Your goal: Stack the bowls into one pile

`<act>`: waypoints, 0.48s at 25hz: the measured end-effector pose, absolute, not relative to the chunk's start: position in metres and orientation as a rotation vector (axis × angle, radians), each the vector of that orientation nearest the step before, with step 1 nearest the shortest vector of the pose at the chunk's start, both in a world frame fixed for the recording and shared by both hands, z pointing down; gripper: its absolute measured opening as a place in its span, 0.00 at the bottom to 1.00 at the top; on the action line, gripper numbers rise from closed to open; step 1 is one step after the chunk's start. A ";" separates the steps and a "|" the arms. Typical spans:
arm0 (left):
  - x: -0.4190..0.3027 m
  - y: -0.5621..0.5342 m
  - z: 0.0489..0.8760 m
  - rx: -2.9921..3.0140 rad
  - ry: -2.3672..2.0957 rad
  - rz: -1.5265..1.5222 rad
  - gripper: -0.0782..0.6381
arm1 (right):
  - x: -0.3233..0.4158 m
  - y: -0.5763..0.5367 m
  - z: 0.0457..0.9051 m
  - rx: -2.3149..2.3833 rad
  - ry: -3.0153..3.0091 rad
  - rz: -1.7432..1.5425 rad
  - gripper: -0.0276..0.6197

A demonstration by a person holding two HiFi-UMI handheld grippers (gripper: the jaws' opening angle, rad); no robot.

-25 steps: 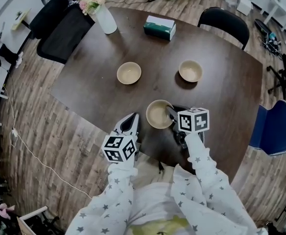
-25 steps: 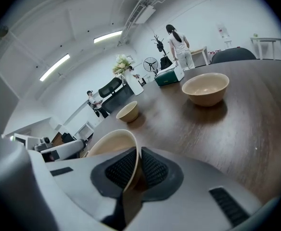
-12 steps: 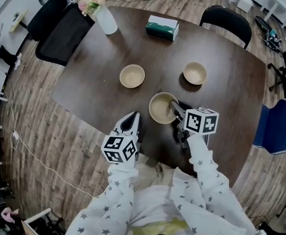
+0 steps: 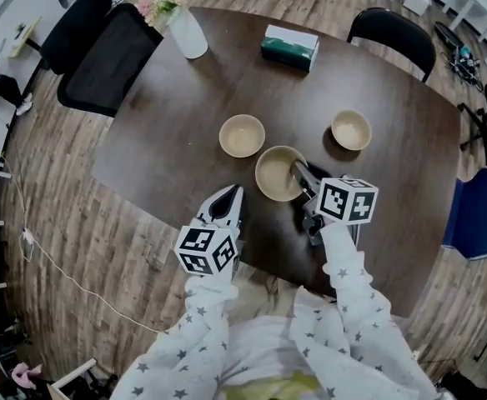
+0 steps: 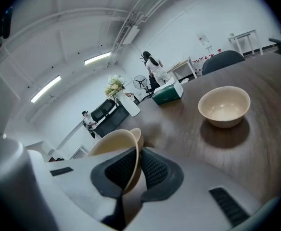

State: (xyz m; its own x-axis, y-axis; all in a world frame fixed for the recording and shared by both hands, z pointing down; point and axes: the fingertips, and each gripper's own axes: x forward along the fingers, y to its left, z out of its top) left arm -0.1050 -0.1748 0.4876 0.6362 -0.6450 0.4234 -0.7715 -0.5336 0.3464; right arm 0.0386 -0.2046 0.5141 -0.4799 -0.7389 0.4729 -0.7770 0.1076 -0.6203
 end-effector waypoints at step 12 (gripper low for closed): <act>-0.130 -0.207 0.497 2.337 -1.081 0.357 0.15 | -0.002 -0.268 0.510 1.654 -2.308 1.312 0.11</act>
